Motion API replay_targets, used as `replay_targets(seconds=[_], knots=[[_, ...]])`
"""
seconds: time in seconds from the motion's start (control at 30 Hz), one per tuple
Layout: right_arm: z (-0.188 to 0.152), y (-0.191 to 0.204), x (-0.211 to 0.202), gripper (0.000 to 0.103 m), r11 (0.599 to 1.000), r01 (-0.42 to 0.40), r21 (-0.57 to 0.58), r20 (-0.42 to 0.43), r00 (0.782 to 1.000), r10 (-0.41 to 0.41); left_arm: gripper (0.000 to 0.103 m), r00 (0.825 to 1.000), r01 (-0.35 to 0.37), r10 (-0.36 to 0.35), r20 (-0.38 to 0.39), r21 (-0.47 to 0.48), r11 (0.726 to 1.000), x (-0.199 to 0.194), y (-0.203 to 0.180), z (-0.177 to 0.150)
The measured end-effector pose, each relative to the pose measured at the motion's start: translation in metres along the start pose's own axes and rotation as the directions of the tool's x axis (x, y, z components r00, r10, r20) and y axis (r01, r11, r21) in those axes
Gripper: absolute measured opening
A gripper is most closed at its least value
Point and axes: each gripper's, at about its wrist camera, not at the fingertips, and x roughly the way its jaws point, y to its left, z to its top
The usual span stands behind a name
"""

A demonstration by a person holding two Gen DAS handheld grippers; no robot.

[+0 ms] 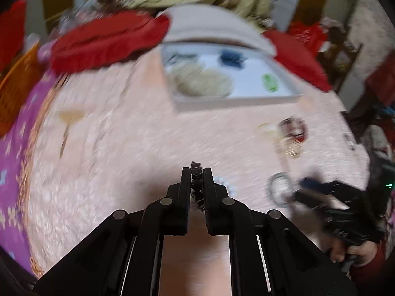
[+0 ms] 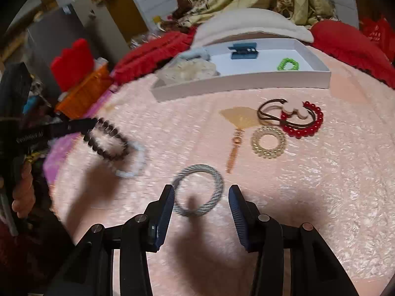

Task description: Organize jewelry

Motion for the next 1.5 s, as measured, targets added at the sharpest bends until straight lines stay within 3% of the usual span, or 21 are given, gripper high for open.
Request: replay_targets(seconds=[0.17, 0.3, 0.37, 0.5, 0.6, 0.77, 0.87, 1.03, 1.07, 1.13, 1.23, 1.33, 1.5], knots=[[-0.001, -0.004, 0.010, 0.044, 0.998, 0.064, -0.015, -0.019, 0.998, -0.064, 0.011, 1.000, -0.003, 0.004, 0.012, -0.068, 0.998, 0.004, 0.029, -0.009], [0.000, -0.004, 0.014, 0.044, 0.997, 0.077, -0.011, -0.012, 0.997, -0.077, 0.025, 0.999, -0.030, 0.034, 0.029, -0.104, 0.994, 0.008, 0.047, -0.014], [0.002, -0.001, 0.016, 0.044, 0.996, 0.090, -0.019, -0.009, 0.996, -0.090, 0.026, 1.000, -0.021, 0.023, 0.015, -0.107, 0.994, 0.013, 0.050, -0.018], [0.005, 0.003, 0.021, 0.033, 0.992, 0.121, -0.033, -0.003, 0.993, -0.121, 0.026, 0.999, -0.041, 0.041, -0.005, -0.079, 0.996, 0.024, 0.047, -0.027], [0.006, 0.002, 0.022, 0.031, 0.994, 0.110, -0.025, -0.004, 0.994, -0.110, 0.026, 1.000, -0.019, 0.021, 0.018, -0.078, 0.997, 0.014, 0.043, -0.033], [0.005, 0.005, 0.023, 0.032, 0.992, 0.119, -0.048, 0.009, 0.993, -0.118, 0.034, 0.998, 0.004, -0.008, 0.061, 0.070, 0.998, -0.003, 0.009, -0.048], [0.005, 0.009, 0.024, 0.032, 0.989, 0.134, -0.059, 0.011, 0.991, -0.133, 0.034, 0.999, -0.015, 0.011, 0.035, 0.119, 0.993, 0.012, -0.006, -0.046], [0.005, 0.009, 0.024, 0.032, 0.990, 0.131, -0.056, 0.009, 0.991, -0.131, 0.032, 0.999, -0.039, 0.042, -0.031, 0.086, 0.996, 0.042, -0.007, -0.038], [0.005, 0.009, 0.024, 0.032, 0.990, 0.131, -0.059, 0.009, 0.991, -0.130, 0.029, 0.998, -0.042, 0.046, -0.043, 0.078, 0.996, 0.047, -0.006, -0.038], [0.004, 0.011, 0.024, 0.030, 0.988, 0.136, -0.072, 0.010, 0.991, -0.136, 0.010, 0.997, -0.062, 0.065, -0.031, 0.082, 0.995, 0.047, -0.008, -0.038], [0.006, 0.014, 0.027, 0.008, 0.985, 0.131, -0.110, -0.003, 0.991, -0.132, 0.009, 0.999, -0.028, 0.029, -0.022, 0.076, 0.997, 0.041, -0.010, -0.037], [0.010, 0.011, 0.025, 0.007, 0.995, 0.058, -0.081, -0.014, 0.998, -0.059, 0.009, 1.000, 0.024, -0.024, 0.011, 0.054, 0.998, 0.020, -0.010, -0.034], [0.022, 0.010, 0.003, 0.007, 0.999, -0.012, -0.034, 0.057, 0.998, 0.014, 0.009, 0.990, 0.110, -0.113, 0.079, 0.042, 0.993, -0.028, -0.012, -0.019]])
